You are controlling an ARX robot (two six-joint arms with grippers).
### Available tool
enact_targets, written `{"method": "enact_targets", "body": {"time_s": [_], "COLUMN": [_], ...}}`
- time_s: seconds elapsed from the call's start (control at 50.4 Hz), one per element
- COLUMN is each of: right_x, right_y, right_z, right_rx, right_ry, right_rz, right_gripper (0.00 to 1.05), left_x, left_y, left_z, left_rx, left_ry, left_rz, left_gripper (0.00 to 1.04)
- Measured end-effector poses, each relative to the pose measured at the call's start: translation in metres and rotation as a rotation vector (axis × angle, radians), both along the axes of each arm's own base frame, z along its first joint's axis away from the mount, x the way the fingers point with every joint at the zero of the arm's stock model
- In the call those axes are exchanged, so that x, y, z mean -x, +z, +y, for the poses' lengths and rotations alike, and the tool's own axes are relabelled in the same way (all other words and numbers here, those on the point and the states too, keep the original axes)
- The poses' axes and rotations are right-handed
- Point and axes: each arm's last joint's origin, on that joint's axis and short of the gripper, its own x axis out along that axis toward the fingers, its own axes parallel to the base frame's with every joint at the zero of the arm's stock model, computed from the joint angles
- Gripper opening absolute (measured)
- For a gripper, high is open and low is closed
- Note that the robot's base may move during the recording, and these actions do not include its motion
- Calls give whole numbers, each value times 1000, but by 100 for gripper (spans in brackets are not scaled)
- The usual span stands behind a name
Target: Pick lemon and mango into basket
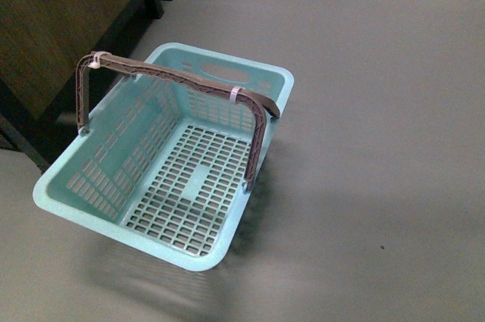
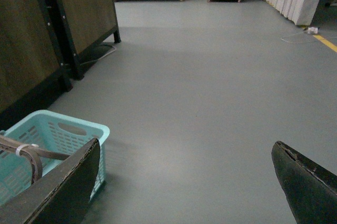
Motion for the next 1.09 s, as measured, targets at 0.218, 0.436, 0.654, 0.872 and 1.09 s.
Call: {"method": "enact_targets", "body": {"time_s": [0.218,0.436,0.654,0.872,1.09], "right_x": [0,0,0,0,0], "right_y": [0,0,0,0,0], "right_z": [0,0,0,0,0], "right_rx": [0,0,0,0,0], "right_ry": [0,0,0,0,0], "right_rz": [0,0,0,0,0], "right_gripper": [96,96,96,96,96], "left_x": [-52,-140,-218,-264,-306], "left_y": [16,-13,-64,-89,-98], "left_z": [10,5,-40,-80,-111], "left_rx": [461,744,857,875,898], "left_ry": [167,306,349,325,293], "left_rz": [26,134,332,423,444], "left_gripper": [98,98,98,98,98]}}
